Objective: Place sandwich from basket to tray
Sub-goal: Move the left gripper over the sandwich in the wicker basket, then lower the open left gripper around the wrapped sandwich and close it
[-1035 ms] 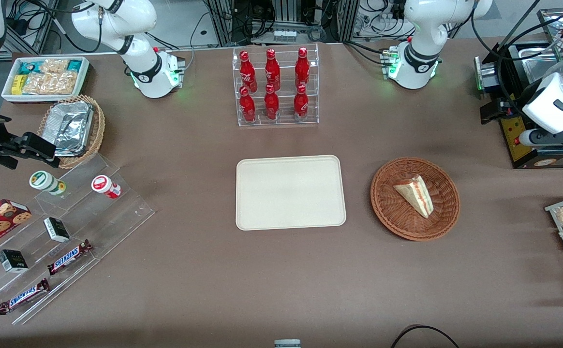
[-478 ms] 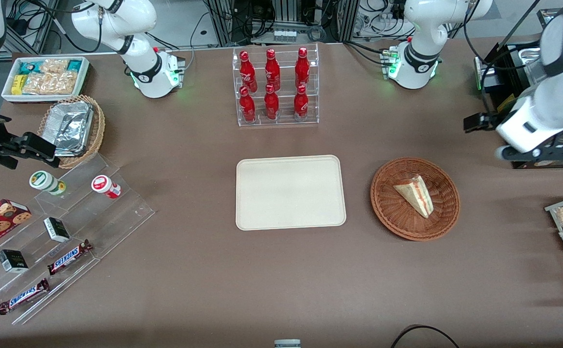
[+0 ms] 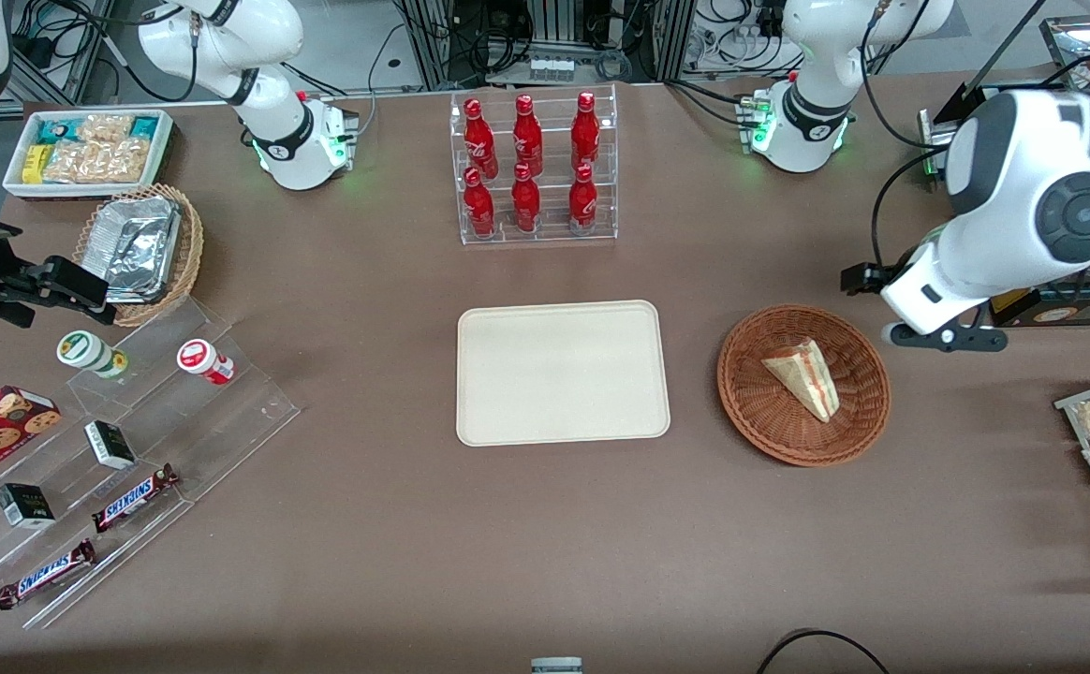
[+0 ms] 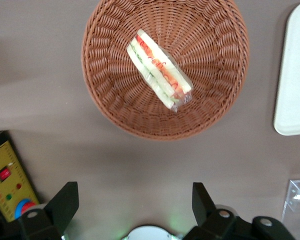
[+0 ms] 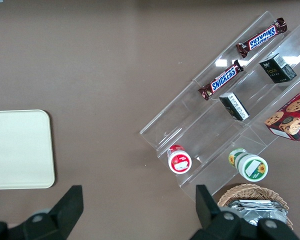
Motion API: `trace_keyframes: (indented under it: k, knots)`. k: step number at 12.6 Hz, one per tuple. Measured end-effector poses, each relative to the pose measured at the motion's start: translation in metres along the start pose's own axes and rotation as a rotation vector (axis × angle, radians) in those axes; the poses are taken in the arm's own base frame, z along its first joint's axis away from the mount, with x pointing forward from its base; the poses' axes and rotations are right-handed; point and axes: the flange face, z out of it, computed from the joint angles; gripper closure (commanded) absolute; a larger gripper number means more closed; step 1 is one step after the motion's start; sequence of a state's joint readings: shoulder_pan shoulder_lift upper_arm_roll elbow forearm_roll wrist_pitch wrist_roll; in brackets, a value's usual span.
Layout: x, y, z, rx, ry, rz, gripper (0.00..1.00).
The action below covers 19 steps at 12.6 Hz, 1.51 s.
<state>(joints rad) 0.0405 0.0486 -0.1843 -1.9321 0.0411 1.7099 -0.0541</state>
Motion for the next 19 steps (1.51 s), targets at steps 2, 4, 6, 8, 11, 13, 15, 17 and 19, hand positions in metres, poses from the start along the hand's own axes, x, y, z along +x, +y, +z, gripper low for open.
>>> trace_keyframes:
  k: [2, 4, 6, 8, 11, 13, 15, 17, 19]
  knots:
    - [0.005, 0.003, 0.030, -0.002, 0.038, -0.012, 0.00]
    - [0.007, 0.011, 0.058, -0.005, 0.082, -0.025, 0.00]
    - [0.007, 0.015, 0.083, -0.015, 0.128, -0.114, 0.00]
    - [0.005, 0.023, 0.094, -0.026, 0.148, -0.236, 0.00]
    - [0.007, 0.033, 0.093, -0.054, 0.189, -0.434, 0.00]
    - [0.007, 0.042, 0.099, -0.077, 0.209, -0.572, 0.00]
    - [0.007, 0.045, 0.109, -0.093, 0.204, -0.696, 0.00]
    - [0.013, 0.046, 0.118, -0.113, 0.208, -0.786, 0.00]
    - [0.020, 0.047, 0.129, -0.134, 0.212, -0.855, 0.00]
